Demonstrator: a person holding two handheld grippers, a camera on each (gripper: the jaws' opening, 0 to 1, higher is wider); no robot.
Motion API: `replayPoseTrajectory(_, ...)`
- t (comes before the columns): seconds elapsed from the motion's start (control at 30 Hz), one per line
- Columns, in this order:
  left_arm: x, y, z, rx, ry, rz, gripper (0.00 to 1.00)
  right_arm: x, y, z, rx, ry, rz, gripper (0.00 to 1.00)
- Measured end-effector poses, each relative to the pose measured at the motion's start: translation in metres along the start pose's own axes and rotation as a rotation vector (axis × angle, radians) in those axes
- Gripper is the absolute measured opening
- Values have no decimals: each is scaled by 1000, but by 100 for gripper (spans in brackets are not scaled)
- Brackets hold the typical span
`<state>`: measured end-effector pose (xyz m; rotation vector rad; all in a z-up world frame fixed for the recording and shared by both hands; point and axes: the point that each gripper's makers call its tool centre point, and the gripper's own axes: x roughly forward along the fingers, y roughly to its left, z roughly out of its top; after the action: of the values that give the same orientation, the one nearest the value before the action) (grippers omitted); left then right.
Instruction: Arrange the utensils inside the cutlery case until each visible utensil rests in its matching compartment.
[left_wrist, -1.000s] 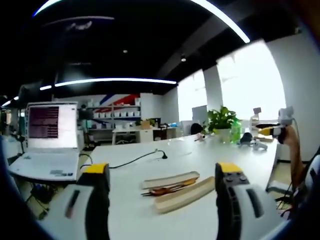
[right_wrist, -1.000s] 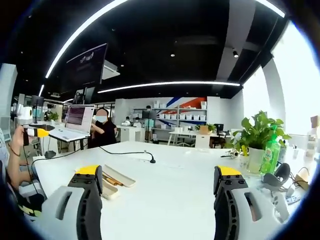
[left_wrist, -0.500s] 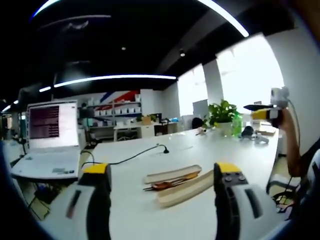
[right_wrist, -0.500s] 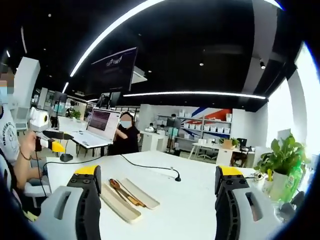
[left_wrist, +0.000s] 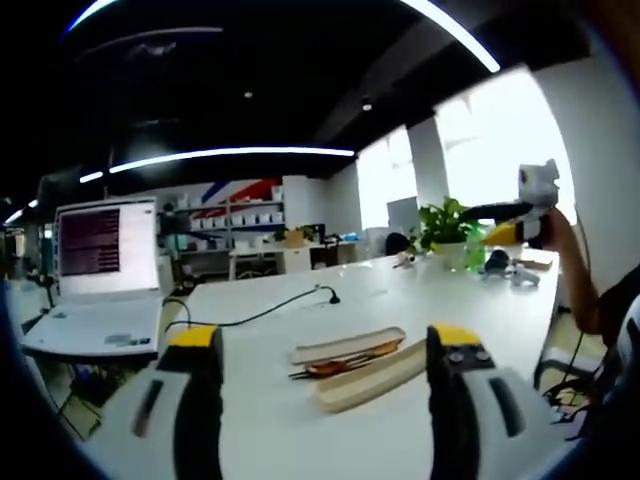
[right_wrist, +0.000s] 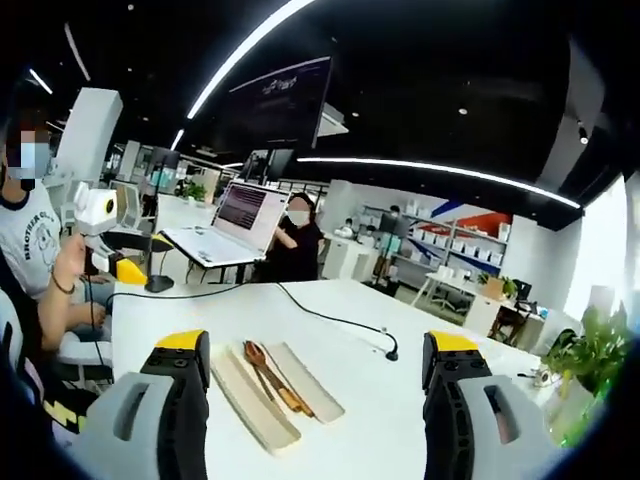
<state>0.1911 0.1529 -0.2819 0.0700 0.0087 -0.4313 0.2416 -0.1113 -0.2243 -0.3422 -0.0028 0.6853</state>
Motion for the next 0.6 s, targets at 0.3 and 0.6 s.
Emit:
replayPoseTrajectory(0.3, 3, -6, -2, 10, 16, -29, 86, 34, -4, 7, -10, 29, 36, 89)
replayPoseTrajectory(0.6, 2, 2, -5, 3, 24, -7, 85, 86, 13, -9, -137, 85, 100, 72)
